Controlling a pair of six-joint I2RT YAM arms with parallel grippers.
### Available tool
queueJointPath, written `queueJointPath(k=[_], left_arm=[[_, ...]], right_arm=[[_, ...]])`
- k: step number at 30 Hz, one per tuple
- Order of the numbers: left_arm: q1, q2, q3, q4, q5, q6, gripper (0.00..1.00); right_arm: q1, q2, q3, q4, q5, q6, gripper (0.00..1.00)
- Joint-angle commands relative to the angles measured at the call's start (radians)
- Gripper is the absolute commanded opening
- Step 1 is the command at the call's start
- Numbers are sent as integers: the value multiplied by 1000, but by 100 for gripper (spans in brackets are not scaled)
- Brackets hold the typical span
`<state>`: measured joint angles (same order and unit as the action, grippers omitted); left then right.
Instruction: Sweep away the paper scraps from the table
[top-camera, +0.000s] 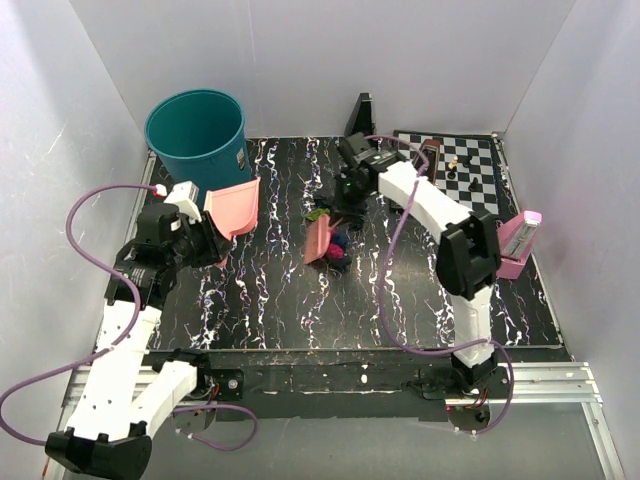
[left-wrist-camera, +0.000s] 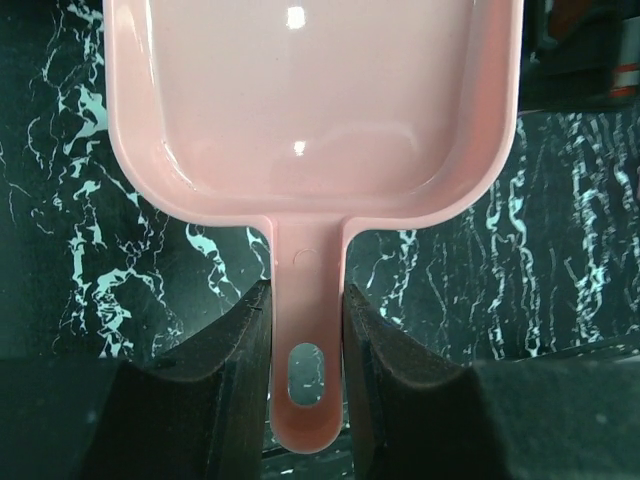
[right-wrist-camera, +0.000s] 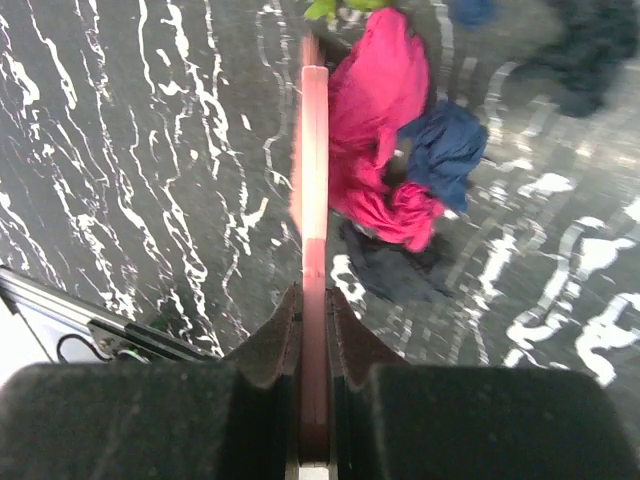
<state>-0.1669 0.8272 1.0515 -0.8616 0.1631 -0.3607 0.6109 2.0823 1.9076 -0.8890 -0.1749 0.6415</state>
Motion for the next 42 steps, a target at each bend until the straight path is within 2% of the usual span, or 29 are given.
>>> queueJointPath(k=[1,5,10,13,15,19,22,25,29,34,42], left_arm=[[-37,45,-22,10,-40,57,0],[-149,116,-28,7,-123,52,0],[-351,184,-39,10,-275,23,0],[-465,216,-53,9,-310,45,0],[-529,234,-64,0,-358,48,0],[-624,268,-87,-17,-392,68,0],[-680,289,-87,-43,-398,71,0],[-714,279,-84,-48,-389,71,0],[-727,285,-77,-36,-304,103,0],[-758,430,-65,-47,-246,112,0],[-772,585,-50,-24,-290,69,0]], right_arm=[[-56,-169,-70,-56,25,-132,1],[-59,-209,11,-97,-147,-215,1],[-69,-232,183,-226,-65,-282,1],[-76,-254,215,-300,96,-339,1],[-77,-275,202,-318,255,-390,1],[-77,-295,95,-321,679,-512,1],[-77,-327,-33,-271,834,-575,1],[-77,-338,-97,-251,835,-609,1],[-77,-297,-119,-272,799,-618,1],[-76,-235,-111,-309,648,-617,1],[-28,-130,-125,-275,643,-638,1]])
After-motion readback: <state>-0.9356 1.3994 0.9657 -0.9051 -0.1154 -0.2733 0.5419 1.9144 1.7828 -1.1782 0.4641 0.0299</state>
